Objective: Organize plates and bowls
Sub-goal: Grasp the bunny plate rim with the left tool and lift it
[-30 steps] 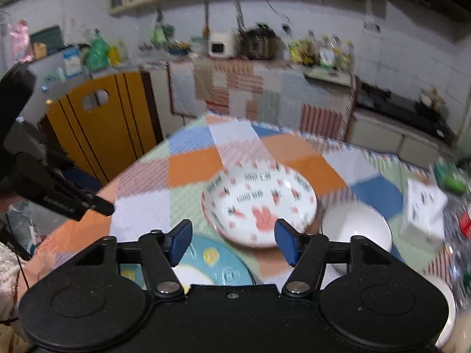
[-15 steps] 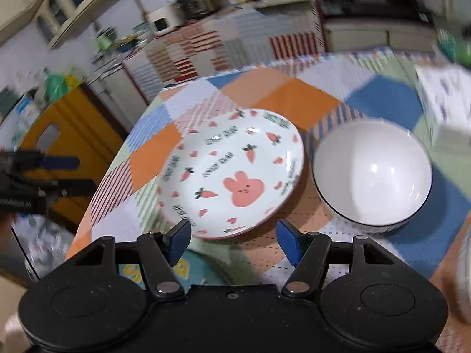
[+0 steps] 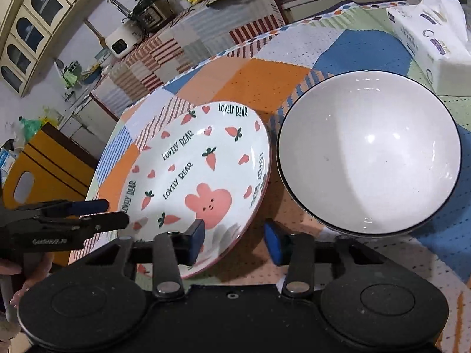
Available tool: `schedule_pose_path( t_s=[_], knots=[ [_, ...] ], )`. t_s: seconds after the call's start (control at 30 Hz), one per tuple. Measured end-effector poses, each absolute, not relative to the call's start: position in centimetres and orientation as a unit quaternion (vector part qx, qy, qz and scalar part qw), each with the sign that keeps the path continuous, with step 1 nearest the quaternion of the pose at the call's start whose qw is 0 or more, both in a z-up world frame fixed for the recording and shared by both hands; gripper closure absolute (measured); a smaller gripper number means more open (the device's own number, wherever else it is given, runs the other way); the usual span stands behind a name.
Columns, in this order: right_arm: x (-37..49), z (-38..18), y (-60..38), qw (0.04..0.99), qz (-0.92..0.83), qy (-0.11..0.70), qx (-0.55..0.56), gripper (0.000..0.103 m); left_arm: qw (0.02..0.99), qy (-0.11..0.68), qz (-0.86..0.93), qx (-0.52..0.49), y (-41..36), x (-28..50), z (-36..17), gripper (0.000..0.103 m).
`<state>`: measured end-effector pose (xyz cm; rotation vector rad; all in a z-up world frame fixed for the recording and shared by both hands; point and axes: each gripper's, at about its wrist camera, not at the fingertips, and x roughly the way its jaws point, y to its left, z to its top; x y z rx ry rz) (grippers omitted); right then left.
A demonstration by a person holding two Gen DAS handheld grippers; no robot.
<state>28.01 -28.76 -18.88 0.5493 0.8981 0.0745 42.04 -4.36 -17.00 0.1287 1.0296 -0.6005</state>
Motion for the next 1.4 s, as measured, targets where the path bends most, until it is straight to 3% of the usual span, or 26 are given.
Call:
schedule_pose_path(
  t_s=[0.13, 0.2, 0.23, 0.67, 1.07, 1.4],
  knots=[
    [28.0, -19.6, -28.6, 0.867, 0.019, 0.419, 0.271, 0.082, 0.816, 0.498, -0.295, 0.019, -4.1, 42.6, -18.1, 0.068],
    [27.9, -19.7, -28.7, 0.867, 0.011, 0.410, 0.283, 0.083, 0.811, 0.500, -0.303, 0.002, -4.4, 42.6, -18.4, 0.080],
    [27.8, -19.8, -28.7, 0.867, 0.009, 0.409, 0.285, 0.084, 0.810, 0.500, -0.306, -0.002, -4.6, 42.5, -18.4, 0.081],
    [26.9, -17.9, -29.0, 0.863, 0.055, 0.430, 0.258, 0.083, 0.815, 0.495, -0.299, 0.041, -4.8, 38.4, -14.5, 0.081],
    [21.0, -12.2, -27.8, 0.886, 0.108, 0.394, 0.218, 0.081, 0.839, 0.458, -0.292, 0.033, -2.3, 30.1, -8.1, 0.081],
    [15.4, -10.2, -26.6, 0.891, 0.127, 0.387, 0.201, 0.081, 0.840, 0.459, -0.289, 0.024, -0.6, 23.7, -6.5, 0.081]
  ],
)
